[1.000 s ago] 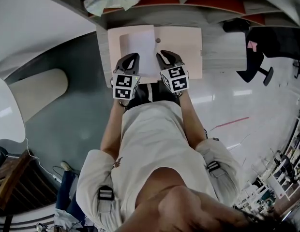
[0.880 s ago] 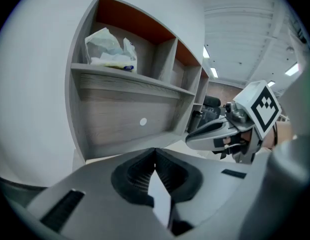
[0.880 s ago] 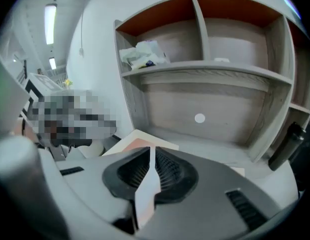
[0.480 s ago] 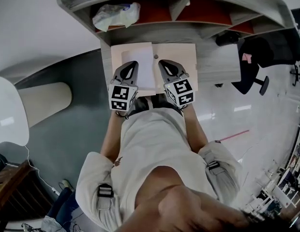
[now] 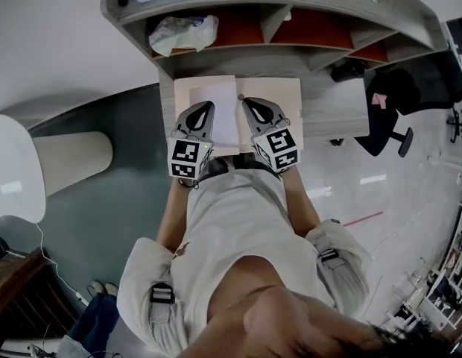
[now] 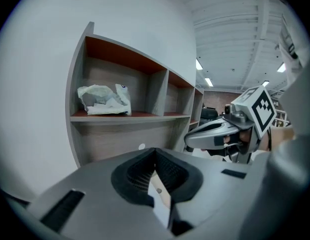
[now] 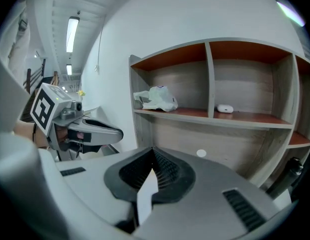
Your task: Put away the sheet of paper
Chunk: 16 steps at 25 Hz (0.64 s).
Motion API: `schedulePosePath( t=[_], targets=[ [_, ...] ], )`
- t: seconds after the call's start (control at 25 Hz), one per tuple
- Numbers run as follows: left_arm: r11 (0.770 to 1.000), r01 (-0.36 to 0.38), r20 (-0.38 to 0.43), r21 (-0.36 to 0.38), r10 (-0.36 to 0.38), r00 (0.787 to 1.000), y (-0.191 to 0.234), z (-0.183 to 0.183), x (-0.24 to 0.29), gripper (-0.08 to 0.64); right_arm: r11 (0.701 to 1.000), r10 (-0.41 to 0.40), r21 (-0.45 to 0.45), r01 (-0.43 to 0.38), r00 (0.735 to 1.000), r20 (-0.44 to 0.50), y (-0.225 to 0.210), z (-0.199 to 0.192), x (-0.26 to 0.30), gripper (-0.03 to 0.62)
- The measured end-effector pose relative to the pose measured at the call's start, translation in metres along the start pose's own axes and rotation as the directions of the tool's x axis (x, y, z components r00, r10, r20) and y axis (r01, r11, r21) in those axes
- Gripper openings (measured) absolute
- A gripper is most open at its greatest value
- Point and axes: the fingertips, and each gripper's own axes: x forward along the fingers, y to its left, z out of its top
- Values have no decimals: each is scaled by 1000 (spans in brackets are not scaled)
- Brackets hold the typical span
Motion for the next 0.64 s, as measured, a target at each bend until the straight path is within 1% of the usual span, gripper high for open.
schedulePosePath(
  t=[0.4,0.64],
  targets=[
    [1000,-8,9,0,8,1000,7,4,2,15,1000,19,-3,-19,1000,8,1,2,8,20],
    [1000,-7,9,2,7,1000,10,5,5,15,1000,18,-2,-18,1000,5,-1,2,11,20]
  ],
)
